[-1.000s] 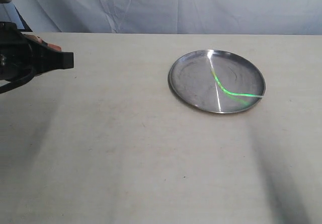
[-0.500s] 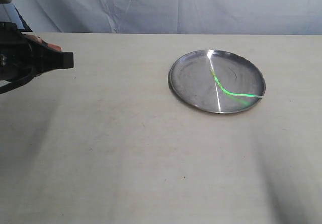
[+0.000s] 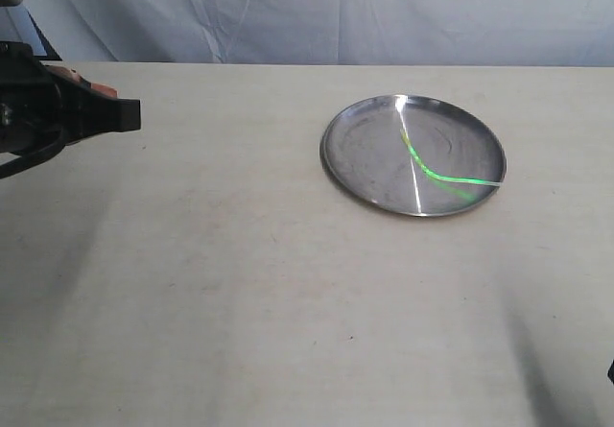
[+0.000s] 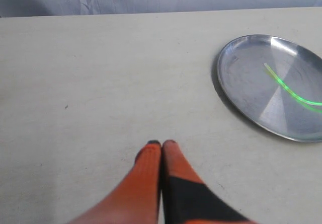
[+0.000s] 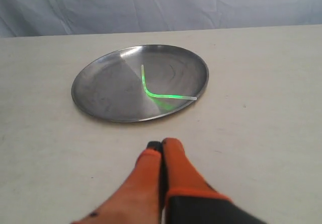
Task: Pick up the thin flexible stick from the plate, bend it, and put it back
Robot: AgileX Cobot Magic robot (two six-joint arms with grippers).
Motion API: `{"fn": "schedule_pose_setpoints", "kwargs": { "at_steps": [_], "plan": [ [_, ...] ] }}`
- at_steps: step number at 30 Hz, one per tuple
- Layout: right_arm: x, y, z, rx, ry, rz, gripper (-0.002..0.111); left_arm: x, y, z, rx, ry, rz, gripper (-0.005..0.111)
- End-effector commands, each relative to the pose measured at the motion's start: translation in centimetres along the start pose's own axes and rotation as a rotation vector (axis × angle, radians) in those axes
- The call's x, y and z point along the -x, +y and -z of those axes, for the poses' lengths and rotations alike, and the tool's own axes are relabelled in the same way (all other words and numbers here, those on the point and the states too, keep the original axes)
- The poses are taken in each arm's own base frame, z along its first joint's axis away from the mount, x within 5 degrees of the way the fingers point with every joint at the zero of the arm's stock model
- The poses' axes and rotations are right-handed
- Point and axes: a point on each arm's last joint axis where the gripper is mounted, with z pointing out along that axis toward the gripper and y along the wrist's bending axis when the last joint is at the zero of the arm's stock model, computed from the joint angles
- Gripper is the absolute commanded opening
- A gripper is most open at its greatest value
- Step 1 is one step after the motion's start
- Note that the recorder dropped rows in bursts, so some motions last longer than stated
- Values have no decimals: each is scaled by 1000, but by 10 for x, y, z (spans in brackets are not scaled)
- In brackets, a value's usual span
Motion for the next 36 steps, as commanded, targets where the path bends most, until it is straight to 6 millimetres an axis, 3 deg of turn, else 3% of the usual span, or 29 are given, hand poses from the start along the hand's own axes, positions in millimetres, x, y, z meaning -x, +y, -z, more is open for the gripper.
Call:
{"fn": "schedule_pose_setpoints", "kwargs": {
  "at_steps": [1, 11, 13, 16, 23, 26, 30, 36],
  "plan": [
    [0, 0, 0, -1, -20, -13, -1, 0, 0, 1, -4, -8, 7, 0],
    [0, 0, 0, -1, -16, -13, -1, -3, 0, 3, -15, -27, -3, 0],
    [0, 0, 0, -1, -16, -13, -1, -14, 5, 20, -13, -64, -218, 0],
    [0, 0, 0, 1, -16, -12, -1, -29, 12, 51, -32, -140, -276, 0],
    [0, 0, 0, 1, -16, -12, -1, -77, 37, 106, 50, -399, -186, 0],
    [0, 0, 0, 1, -16, -12, -1, -105, 49, 119, 144, -476, -122, 0],
    [0, 0, 0, 1, -16, -12, -1, -139, 59, 117, 264, -482, -46, 0],
    [0, 0, 0, 2, -16, -16, -1, -163, 64, 100, 283, -425, -32, 0]
  ]
}}
